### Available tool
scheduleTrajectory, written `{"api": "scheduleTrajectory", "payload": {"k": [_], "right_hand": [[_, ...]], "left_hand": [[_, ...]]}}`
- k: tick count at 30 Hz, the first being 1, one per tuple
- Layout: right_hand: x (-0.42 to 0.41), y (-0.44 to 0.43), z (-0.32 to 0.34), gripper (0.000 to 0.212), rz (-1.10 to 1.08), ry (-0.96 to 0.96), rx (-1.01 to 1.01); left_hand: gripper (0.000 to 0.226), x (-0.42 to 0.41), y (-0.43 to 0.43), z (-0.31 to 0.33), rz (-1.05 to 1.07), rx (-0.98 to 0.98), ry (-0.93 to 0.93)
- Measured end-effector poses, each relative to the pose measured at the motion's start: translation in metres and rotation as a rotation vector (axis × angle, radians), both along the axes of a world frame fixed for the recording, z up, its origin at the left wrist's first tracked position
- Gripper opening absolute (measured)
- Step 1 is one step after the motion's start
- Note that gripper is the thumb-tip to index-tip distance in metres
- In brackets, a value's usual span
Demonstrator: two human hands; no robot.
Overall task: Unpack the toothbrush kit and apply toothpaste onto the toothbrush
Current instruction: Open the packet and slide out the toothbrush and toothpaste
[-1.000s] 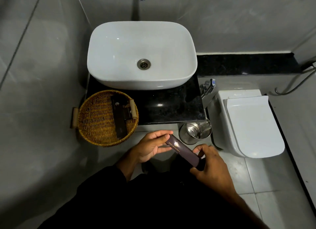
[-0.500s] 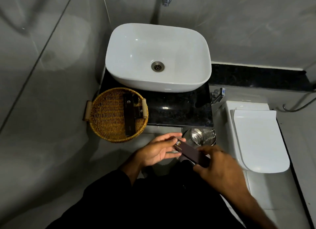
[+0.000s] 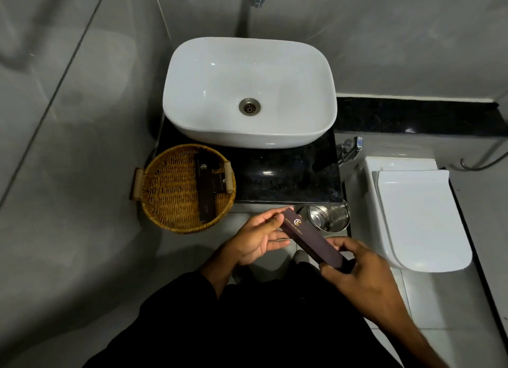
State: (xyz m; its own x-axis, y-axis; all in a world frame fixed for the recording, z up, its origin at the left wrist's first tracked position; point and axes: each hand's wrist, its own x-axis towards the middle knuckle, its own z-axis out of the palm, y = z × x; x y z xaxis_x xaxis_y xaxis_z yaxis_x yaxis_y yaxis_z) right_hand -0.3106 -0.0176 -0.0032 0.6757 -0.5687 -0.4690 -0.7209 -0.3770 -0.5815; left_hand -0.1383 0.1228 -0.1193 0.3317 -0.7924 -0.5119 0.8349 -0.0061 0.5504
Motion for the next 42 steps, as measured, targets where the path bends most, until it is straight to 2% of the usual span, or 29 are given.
{"api": "scheduleTrajectory", "payload": {"k": [4, 11, 14, 16, 23, 30, 34, 42], "right_hand": [[-0.004, -0.006, 0.003, 0.048, -0.009, 0.01, -0.076], [-0.003, -0.012, 0.027, 0.065, 0.167, 0.129, -0.326], [0.001, -0.017, 0.048, 0.065, 0.225, 0.147, -0.496], [0.006, -0.019, 0.062, 0.066, 0.254, 0.142, -0.531], [0.021, -0.028, 0.088, 0.068, 0.342, 0.124, -0.498], [0.019, -0.046, 0.09, 0.062, 0.265, 0.006, -0.351], [0.012, -0.055, 0.094, 0.058, 0.206, -0.059, -0.34], [0.01, -0.068, 0.09, 0.062, 0.145, -0.06, -0.251]], "left_hand": [[0.04, 0.001, -0.022, -0.001, -0.011, 0.028, 0.068], [0.035, -0.002, -0.058, -0.008, 0.003, 0.256, 0.093], [0.045, -0.007, -0.073, -0.011, -0.002, 0.362, 0.142], [0.052, -0.007, -0.079, -0.014, 0.001, 0.383, 0.162], [0.052, -0.014, -0.097, -0.015, -0.011, 0.442, 0.192], [0.042, -0.019, -0.111, -0.007, -0.017, 0.464, 0.165], [0.04, -0.015, -0.119, -0.006, 0.007, 0.484, 0.143], [0.04, -0.016, -0.128, -0.004, -0.101, 0.486, 0.099]]}}
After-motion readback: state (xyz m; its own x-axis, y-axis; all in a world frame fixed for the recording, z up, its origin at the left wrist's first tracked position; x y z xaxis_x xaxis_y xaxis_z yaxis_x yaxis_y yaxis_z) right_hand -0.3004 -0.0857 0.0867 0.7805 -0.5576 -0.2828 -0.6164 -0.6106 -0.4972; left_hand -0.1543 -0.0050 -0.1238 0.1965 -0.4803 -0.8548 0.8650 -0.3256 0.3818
